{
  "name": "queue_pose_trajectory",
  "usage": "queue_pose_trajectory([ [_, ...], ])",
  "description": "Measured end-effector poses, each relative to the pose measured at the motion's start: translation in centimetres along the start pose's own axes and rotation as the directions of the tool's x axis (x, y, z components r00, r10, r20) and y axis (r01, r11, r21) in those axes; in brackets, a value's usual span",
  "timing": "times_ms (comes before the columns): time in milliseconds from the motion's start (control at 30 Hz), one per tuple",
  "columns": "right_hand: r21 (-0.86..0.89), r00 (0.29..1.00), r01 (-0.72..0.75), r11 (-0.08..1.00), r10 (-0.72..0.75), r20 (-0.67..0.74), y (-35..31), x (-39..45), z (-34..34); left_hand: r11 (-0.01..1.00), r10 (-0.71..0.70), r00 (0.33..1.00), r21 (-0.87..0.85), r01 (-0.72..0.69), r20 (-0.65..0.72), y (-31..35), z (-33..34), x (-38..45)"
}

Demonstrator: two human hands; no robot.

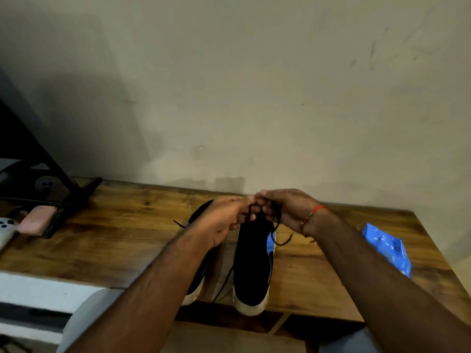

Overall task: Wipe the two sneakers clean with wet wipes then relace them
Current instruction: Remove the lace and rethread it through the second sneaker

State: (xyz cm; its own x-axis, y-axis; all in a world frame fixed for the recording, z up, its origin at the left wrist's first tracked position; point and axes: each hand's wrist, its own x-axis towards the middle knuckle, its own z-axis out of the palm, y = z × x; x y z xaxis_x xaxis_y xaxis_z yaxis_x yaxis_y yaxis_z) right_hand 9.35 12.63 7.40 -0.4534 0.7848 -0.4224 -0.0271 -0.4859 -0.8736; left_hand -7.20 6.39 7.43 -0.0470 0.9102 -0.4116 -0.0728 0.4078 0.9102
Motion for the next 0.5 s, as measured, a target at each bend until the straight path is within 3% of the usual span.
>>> queue_pose_trajectory([
  [267, 0.237, 0.986, 0.149, 0.96, -0.126, -0.107, -8.4, -3.7, 3.0, 0.971, 0.054, 0.997, -0.237, -0.039, 0.058, 8.9, -0.5, -3.7],
  [400, 0.206, 0.969, 0.237, 0.949, -0.216, -0.118, -11.8, -6.1, 4.7, 0.921, 0.136, 0.991, -0.37, -0.12, 0.017, 12.2, -0.6, -5.5],
  [500, 0.099, 0.944, 0.319, 0.943, -0.306, -0.124, -13.3, -7.3, 5.6, 0.929, 0.189, 0.982, -0.321, -0.183, -0.013, 13.7, -0.6, -6.5],
])
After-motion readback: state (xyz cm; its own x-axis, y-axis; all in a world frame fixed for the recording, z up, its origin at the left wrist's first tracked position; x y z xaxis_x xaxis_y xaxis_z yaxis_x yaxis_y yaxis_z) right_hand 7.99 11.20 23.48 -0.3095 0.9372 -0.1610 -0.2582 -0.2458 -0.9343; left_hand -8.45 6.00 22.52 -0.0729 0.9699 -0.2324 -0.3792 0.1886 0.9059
